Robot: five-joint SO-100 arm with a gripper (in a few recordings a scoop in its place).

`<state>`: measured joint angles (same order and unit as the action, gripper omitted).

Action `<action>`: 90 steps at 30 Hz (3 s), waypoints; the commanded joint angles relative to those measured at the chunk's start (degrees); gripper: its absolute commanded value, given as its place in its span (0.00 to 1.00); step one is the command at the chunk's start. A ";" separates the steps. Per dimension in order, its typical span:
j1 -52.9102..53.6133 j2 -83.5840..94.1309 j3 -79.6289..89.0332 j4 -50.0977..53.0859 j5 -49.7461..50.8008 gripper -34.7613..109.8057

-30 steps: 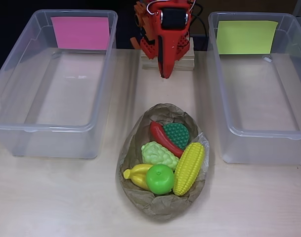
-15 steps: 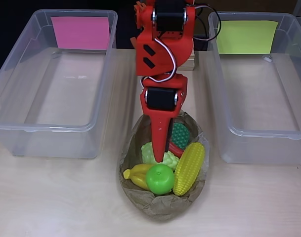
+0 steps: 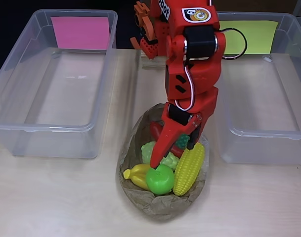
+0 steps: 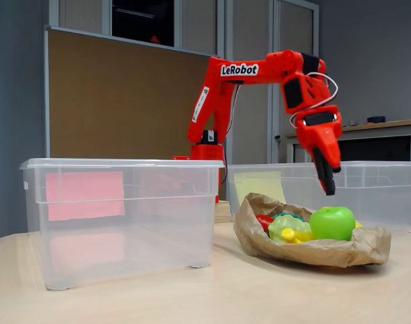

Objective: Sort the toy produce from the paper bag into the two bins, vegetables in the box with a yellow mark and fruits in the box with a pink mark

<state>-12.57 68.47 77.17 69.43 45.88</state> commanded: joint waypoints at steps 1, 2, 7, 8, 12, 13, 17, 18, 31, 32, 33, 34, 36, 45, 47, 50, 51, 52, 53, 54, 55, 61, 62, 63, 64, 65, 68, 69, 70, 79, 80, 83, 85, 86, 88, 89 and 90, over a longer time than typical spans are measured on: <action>-0.26 -0.18 0.18 -0.70 0.26 0.62; 0.26 -0.88 0.00 -1.14 -0.35 0.62; 2.64 -4.75 -2.46 -1.67 -4.04 0.58; 2.99 -5.54 -2.99 -1.58 -4.83 0.57; 3.60 -7.91 -5.27 -1.23 -9.32 0.54; 3.69 -8.26 -5.62 -1.23 -10.72 0.54; 4.39 -9.32 -6.77 -0.44 -15.21 0.53; 4.57 -9.58 -7.38 0.09 -16.17 0.53; 6.15 -13.62 -14.68 1.67 -22.50 0.53; 6.24 -14.24 -15.29 1.76 -22.68 0.53; 6.24 -14.68 -15.82 1.85 -22.76 0.53; 6.33 -15.12 -16.08 1.93 -22.85 0.53; 6.42 -16.00 -16.70 2.02 -22.85 0.52; 6.33 -19.16 -18.28 1.49 -22.41 0.49; 6.24 -19.51 -18.37 1.14 -22.32 0.47; 6.15 -20.04 -18.81 1.14 -21.97 0.44; 6.15 -20.04 -18.98 1.14 -21.97 0.43; 6.06 -20.13 -19.25 1.41 -22.06 0.42; 6.06 -20.13 -19.69 1.85 -22.32 0.42; 6.06 -20.13 -20.30 2.55 -22.59 0.41; 6.15 -19.95 -21.18 3.60 -22.85 0.41; 7.21 -15.29 -26.19 12.04 -24.61 0.42; 7.47 -13.45 -25.22 12.83 -24.43 0.42; 7.73 -10.81 -23.38 13.01 -24.43 0.42; 8.17 -8.17 -21.27 13.45 -24.08 0.42; 8.61 -5.36 -19.34 14.24 -23.73 0.42; 10.20 3.87 -13.01 16.61 -23.03 0.43; 10.90 7.03 -10.46 17.05 -22.94 0.43; 11.60 10.55 -7.73 17.49 -22.94 0.43; 20.39 35.42 4.22 26.02 -24.70 0.42; 21.71 37.35 5.01 26.89 -25.14 0.42; 26.89 41.92 7.56 27.51 -27.16 0.43; 31.64 43.86 9.23 26.98 -28.04 0.43; 34.45 44.47 10.37 26.54 -28.39 0.43; 41.13 45.09 13.36 24.96 -28.04 0.43; 44.65 45.09 14.94 24.08 -27.77 0.43; 48.08 44.82 16.35 23.29 -27.60 0.43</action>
<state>26.37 111.18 90.79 94.22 17.67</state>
